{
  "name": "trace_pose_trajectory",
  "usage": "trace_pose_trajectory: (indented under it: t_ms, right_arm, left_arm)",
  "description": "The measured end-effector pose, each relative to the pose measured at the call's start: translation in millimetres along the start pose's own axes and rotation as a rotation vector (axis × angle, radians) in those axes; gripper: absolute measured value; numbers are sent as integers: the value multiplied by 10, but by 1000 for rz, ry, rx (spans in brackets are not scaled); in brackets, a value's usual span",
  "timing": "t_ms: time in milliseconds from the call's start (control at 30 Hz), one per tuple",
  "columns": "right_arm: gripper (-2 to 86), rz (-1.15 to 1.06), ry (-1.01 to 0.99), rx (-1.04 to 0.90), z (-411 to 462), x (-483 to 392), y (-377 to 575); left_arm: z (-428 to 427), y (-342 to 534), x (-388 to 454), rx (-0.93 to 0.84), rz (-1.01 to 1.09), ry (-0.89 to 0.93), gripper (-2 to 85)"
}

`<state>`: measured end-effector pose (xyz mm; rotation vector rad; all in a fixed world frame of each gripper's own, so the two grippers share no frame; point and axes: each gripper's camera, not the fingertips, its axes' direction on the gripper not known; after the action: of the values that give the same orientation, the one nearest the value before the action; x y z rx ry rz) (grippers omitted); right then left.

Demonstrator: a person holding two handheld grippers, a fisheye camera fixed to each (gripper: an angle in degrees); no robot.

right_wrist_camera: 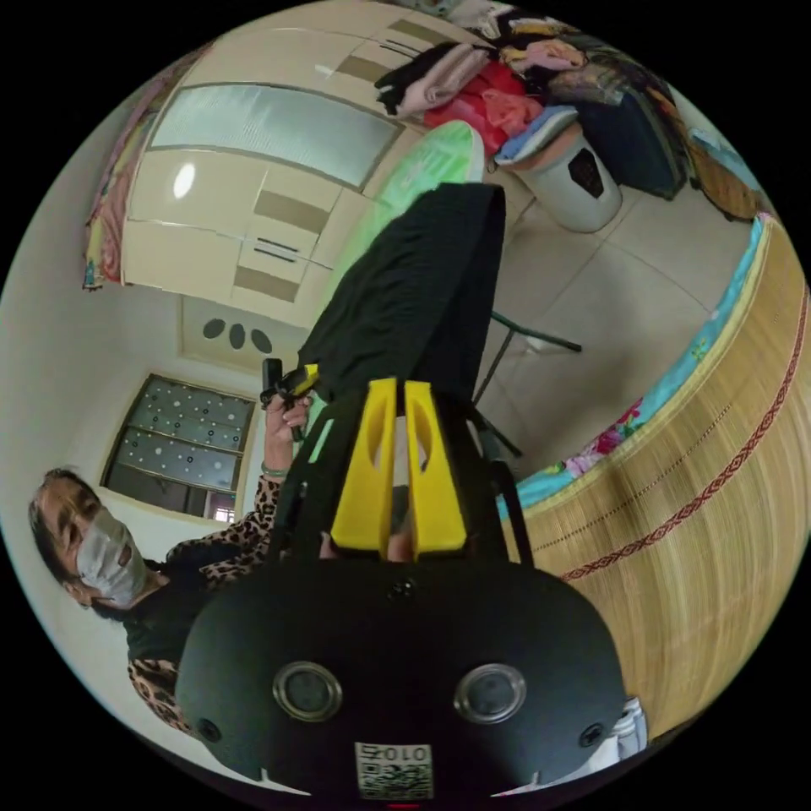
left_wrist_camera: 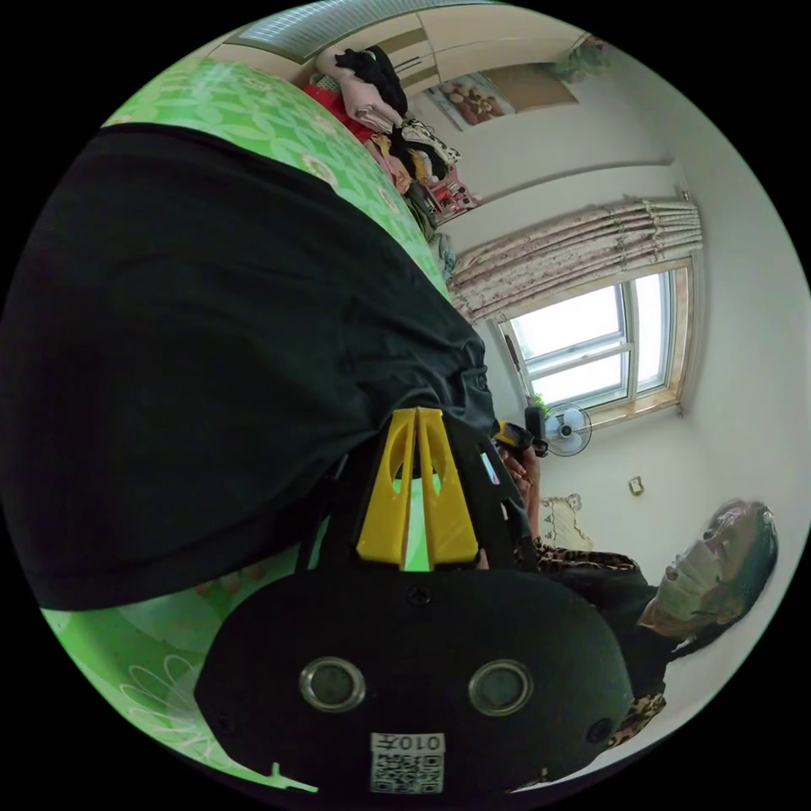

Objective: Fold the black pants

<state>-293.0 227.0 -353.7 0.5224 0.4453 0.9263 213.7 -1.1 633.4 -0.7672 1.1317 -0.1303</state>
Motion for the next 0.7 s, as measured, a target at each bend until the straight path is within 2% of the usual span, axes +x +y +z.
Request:
trace_pose_trajectory:
  t_ms: [67,133,267,333,400,467,567,633,700]
  right_arm:
    - [33,2,42,53,-198,14,96]
    - [34,63,46,-11,-143,216,83]
    - [61,134,-89,-89,83,599,71]
    - [91,174,-118,-58,42,713,122]
    - [142,197,-213,-19,-14,841,181]
    - [189,211,-396,48,-39,1044,253]
    - [211,230,-508,72,111,1243,275]
    - [209,227,-619,61,247,1310,256]
    - [181,184,-687,82,281,1287,248]
  left_arm:
    - [8,1,4,0,1,0,1]
    - [36,-11,8,-16,6,11,2]
    - [78,-13,42,-32,19,11,3]
    - [85,-4,47,-28,15,13,3]
    - [88,5,92,-24,30,3,3]
    - [83,41,209,-9,119,34,2]
    - [157,136,283,-31,156,129,1]
    - [173,179,370,-22,195,99,1]
    - [192,196,418,-31,145,22,0]
